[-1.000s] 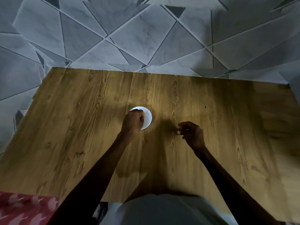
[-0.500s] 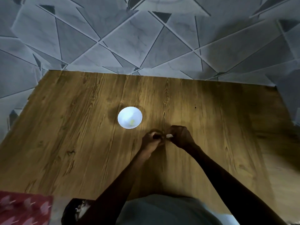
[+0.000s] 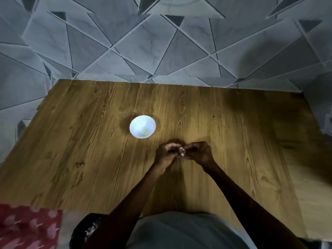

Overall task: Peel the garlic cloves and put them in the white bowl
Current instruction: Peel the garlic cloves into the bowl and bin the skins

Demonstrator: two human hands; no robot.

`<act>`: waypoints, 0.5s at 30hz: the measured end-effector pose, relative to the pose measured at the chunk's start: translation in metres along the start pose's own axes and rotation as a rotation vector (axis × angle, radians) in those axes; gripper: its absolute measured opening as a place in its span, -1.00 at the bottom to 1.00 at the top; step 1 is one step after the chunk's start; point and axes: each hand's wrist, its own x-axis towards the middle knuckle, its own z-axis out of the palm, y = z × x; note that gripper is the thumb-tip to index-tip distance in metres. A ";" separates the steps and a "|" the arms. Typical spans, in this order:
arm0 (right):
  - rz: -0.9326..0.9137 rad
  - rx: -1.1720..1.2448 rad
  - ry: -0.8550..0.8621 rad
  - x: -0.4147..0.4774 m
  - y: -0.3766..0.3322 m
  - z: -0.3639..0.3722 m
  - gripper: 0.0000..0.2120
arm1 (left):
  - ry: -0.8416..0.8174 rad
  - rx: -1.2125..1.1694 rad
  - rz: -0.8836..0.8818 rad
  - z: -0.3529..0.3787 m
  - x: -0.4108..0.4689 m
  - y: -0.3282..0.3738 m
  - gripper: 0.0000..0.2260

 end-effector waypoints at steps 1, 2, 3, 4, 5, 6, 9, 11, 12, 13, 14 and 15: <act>-0.031 -0.026 -0.004 0.001 0.000 0.001 -0.80 | -0.008 0.023 0.013 -0.001 0.001 0.000 -0.78; -0.066 -0.054 -0.003 0.001 0.000 0.000 -0.82 | -0.017 0.046 0.019 -0.001 0.002 0.002 -0.79; -0.105 -0.083 0.007 0.002 -0.001 0.000 -0.85 | -0.024 0.066 0.024 -0.001 0.004 0.002 -0.80; -0.146 -0.118 0.011 0.002 -0.001 0.000 -0.89 | -0.028 0.088 0.027 -0.001 0.005 0.002 -0.81; -0.185 -0.160 0.017 0.003 0.000 -0.001 -0.92 | -0.033 0.103 0.032 -0.001 0.007 0.002 -0.81; -0.210 -0.206 0.024 0.004 0.001 -0.002 -0.93 | -0.043 0.112 0.031 -0.001 0.007 0.003 -0.81; -0.188 -0.260 0.020 0.011 0.005 -0.007 -0.89 | -0.081 0.059 0.004 0.000 0.011 0.006 -0.80; -0.154 -0.231 -0.001 0.017 0.006 -0.010 -0.85 | -0.085 0.005 -0.023 0.000 0.013 0.009 -0.80; -0.141 -0.214 -0.009 0.020 0.005 -0.010 -0.83 | -0.085 -0.016 -0.032 0.000 0.015 0.012 -0.79; -0.122 -0.196 -0.013 0.021 0.003 -0.011 -0.82 | -0.089 -0.037 -0.043 0.001 0.017 0.013 -0.79; -0.092 -0.173 -0.016 0.023 0.002 -0.013 -0.81 | -0.094 -0.044 -0.056 0.001 0.018 0.015 -0.78; -0.050 -0.141 -0.027 0.025 0.000 -0.015 -0.81 | -0.101 -0.053 -0.071 0.002 0.020 0.017 -0.76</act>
